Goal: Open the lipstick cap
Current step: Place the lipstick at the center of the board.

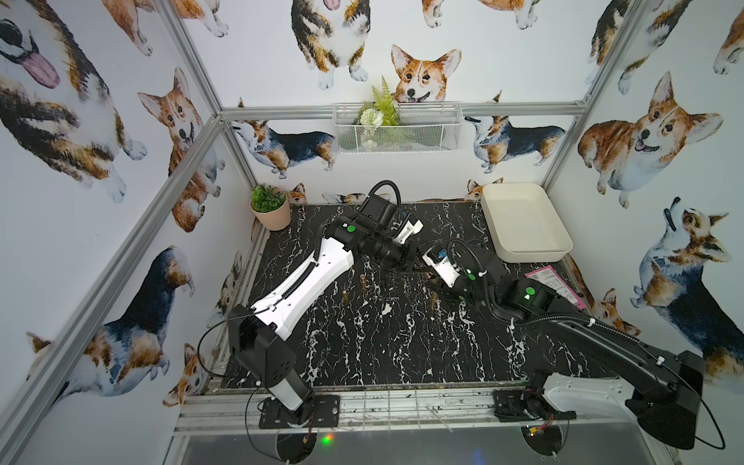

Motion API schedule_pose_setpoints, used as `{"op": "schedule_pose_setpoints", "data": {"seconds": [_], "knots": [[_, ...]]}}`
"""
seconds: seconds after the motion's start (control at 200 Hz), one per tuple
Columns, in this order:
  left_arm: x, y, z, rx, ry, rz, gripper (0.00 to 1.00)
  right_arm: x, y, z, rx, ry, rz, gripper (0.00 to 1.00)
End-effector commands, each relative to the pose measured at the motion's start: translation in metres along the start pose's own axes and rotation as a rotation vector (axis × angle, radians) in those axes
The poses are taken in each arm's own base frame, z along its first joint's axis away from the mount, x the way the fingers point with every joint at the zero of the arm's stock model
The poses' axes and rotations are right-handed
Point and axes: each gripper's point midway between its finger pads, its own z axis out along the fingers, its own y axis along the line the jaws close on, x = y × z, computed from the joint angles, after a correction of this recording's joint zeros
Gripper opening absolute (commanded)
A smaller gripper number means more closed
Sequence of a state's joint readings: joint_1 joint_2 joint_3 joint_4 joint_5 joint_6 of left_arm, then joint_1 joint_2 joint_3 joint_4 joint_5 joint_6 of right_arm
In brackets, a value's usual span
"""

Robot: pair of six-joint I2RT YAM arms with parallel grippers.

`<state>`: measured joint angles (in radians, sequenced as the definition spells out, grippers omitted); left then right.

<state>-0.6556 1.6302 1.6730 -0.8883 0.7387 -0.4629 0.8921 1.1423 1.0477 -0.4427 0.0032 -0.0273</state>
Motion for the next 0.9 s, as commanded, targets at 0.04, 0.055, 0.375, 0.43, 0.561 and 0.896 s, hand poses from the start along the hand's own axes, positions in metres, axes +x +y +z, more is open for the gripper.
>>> {"op": "schedule_pose_setpoints", "data": {"seconds": [0.04, 0.055, 0.375, 0.43, 0.561, 0.896], "knots": [[0.0015, -0.0064, -0.0024, 0.016, 0.008, 0.019, 0.22, -0.0105, -0.0014, 0.0000, 0.009, -0.034, -0.014, 0.19], [0.0015, -0.0063, -0.0027, 0.016, 0.008, 0.020, 0.22, -0.0105, -0.0011, 0.0001, 0.009, -0.033, -0.015, 0.19], [0.0010, -0.0071, -0.0018, 0.022, 0.012, 0.020, 0.17, -0.0105, -0.0022, -0.0004, 0.015, -0.033, -0.016, 0.21], [0.0007, -0.0079, -0.0020, 0.024, 0.011, 0.020, 0.16, -0.0101, -0.0026, -0.0003, 0.016, -0.033, -0.017, 0.22], [0.0007, -0.0092, -0.0025, 0.028, 0.011, 0.023, 0.16, -0.0096, -0.0024, -0.0001, 0.016, -0.031, -0.017, 0.23], [-0.0018, -0.0054, -0.0026, 0.008, 0.006, 0.019, 0.16, -0.0093, -0.0052, -0.0053, 0.033, -0.038, -0.017, 0.41]]}}
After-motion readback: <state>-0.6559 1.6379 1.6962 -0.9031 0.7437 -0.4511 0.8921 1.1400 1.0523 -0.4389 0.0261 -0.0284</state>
